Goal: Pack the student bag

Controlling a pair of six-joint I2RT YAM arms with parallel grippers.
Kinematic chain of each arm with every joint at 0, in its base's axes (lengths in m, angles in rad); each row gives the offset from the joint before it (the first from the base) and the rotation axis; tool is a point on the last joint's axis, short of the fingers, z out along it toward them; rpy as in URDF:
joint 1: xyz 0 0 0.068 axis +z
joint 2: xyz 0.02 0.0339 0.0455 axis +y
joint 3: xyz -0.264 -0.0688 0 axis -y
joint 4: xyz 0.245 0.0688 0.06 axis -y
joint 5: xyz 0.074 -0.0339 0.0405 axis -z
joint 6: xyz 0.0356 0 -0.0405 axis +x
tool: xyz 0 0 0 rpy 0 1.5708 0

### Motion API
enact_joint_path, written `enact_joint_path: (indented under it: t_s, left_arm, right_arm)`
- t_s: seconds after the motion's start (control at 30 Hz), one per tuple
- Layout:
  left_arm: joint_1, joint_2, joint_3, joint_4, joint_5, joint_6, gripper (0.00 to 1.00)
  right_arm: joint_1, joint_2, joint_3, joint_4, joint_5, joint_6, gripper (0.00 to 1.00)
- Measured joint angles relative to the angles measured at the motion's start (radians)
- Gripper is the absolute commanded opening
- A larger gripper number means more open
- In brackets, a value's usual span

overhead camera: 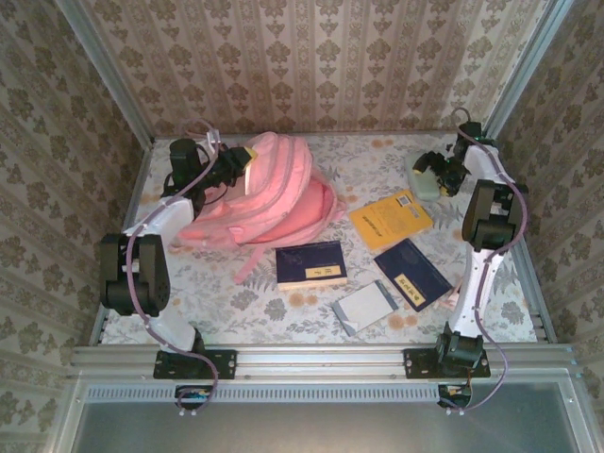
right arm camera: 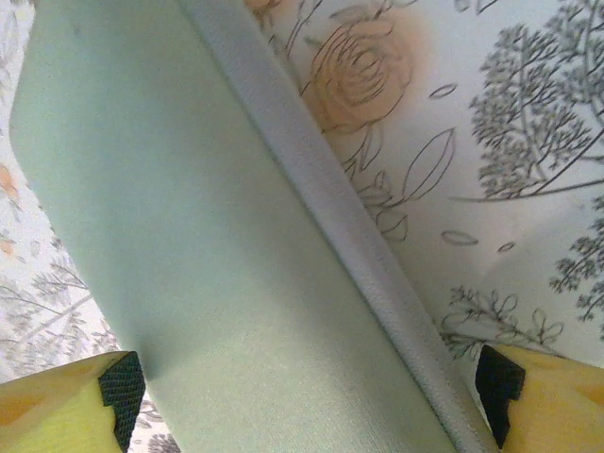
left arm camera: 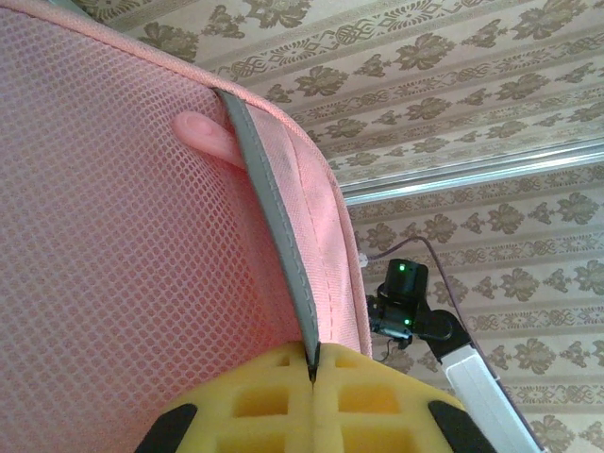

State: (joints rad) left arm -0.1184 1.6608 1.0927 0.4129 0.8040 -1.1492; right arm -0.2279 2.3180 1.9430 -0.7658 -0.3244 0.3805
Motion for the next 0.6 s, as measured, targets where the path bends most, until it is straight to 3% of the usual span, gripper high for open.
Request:
enact_joint_path:
  t_s: [0.27, 0.6]
  left_arm:
    - [-0.001, -0.001, 0.0, 0.0, 0.0, 0.0, 0.0]
    - [-0.005, -0.001, 0.0, 0.0, 0.0, 0.0, 0.0]
  right_arm:
    - [0.103, -0.036, -0.006, -0.002, 0.185, -0.127, 1.0]
    - [0.14, -0.036, -0.009, -0.029, 0.244, -0.214, 1.0]
